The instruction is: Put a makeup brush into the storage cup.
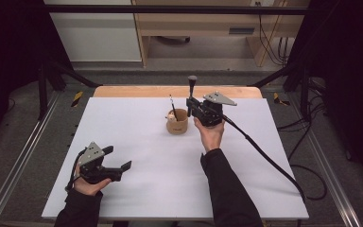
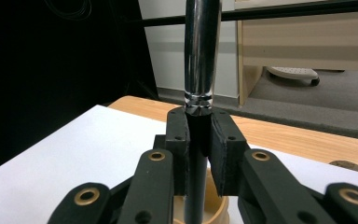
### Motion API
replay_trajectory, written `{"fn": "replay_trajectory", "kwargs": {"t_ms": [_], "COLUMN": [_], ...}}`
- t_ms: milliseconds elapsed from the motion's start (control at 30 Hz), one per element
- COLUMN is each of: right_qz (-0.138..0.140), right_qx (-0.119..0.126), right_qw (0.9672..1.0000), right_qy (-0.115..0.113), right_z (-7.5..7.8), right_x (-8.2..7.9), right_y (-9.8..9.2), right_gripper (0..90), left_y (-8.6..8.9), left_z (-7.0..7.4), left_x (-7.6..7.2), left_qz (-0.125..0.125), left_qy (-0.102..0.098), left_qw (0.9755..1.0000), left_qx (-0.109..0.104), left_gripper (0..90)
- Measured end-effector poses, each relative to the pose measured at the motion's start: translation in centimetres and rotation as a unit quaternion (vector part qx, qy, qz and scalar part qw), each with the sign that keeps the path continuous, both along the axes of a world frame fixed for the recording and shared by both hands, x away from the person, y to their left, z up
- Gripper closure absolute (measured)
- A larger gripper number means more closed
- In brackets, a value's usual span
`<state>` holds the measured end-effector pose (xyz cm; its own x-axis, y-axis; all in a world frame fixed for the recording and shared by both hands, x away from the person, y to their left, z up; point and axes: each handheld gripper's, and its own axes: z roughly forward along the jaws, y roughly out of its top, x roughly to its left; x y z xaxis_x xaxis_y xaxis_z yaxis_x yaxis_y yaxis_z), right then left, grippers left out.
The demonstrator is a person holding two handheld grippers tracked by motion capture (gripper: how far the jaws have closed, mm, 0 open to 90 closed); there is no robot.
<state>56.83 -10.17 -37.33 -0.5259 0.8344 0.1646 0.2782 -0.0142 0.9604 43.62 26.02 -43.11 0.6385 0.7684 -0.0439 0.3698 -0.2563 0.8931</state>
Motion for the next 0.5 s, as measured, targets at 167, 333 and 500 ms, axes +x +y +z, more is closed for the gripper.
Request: {"fn": "replay_trajectory", "kwargs": {"t_ms": [167,333,500], "right_qz": [-0.004,-0.006,-0.007], "right_qx": [0.001,0.001,0.001], "right_qw": [1.0,1.0,1.0], "right_qy": [0.002,0.005,0.005], "right_z": [-0.3,-0.6,-0.9], "right_x": [0.6,1.0,1.5], "right_y": [0.4,0.6,0.9], "right_gripper": [79.2,79.2,79.2], "left_y": [0.0,0.1,0.1], "left_z": [0.0,0.0,0.0], "left_x": [0.0,0.0,0.0], "left_qz": [-0.001,-0.001,-0.002], "left_qy": [0.0,-0.002,-0.002], "left_qw": [1.0,1.0,1.0], "left_qx": [0.0,0.0,0.0], "left_gripper": [6.9,6.9,6.9]}}
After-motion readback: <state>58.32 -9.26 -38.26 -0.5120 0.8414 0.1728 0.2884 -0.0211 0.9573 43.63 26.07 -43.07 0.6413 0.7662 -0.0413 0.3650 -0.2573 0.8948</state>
